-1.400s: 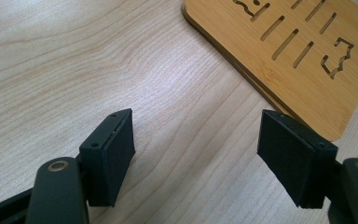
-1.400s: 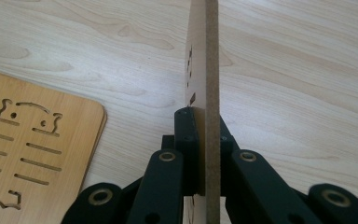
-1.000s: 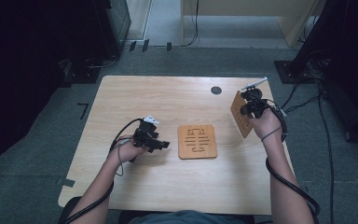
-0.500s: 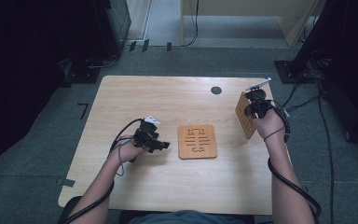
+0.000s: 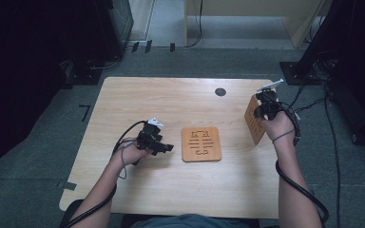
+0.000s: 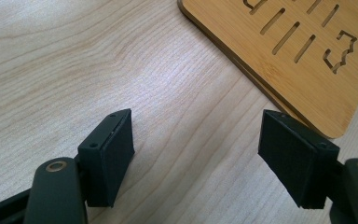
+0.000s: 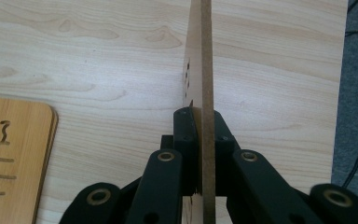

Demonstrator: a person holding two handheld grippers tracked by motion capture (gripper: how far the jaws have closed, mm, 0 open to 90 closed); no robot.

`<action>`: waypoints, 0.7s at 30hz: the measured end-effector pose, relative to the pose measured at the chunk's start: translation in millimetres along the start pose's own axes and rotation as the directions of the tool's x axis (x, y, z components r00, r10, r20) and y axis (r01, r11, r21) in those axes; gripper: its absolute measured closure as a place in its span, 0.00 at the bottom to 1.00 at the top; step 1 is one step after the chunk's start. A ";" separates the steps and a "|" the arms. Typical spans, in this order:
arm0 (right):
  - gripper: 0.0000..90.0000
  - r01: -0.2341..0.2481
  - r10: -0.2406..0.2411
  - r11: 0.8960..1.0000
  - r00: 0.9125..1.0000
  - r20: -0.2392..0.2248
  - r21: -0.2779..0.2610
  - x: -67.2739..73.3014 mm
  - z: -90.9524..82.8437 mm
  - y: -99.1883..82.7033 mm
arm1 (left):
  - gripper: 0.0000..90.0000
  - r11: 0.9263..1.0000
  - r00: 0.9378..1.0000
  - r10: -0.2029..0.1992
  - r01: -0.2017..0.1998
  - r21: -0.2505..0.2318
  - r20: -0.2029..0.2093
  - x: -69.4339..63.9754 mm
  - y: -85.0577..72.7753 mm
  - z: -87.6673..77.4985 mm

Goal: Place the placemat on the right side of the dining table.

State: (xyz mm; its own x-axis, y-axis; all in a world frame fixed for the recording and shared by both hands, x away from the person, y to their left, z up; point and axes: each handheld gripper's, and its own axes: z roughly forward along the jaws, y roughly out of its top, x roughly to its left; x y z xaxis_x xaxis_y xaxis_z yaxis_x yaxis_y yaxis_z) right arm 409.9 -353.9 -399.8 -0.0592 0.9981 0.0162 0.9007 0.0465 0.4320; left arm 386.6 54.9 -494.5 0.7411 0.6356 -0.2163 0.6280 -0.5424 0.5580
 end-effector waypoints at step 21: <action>0.94 -0.036 0.035 0.999 0.999 -0.028 -0.018 -16.0 -14.1 0.8 | 0.28 1.000 1.000 -0.004 0.004 -0.002 -0.002 1.1 -0.4 -0.6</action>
State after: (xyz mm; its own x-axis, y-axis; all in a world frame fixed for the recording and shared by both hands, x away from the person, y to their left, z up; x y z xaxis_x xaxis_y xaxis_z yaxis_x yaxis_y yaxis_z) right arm 405.5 -370.4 -387.0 -0.0392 0.9976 0.0565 0.8942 0.0098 0.4475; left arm 387.0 56.1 -494.5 0.7381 0.6390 -0.2164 0.6305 -0.5391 0.5584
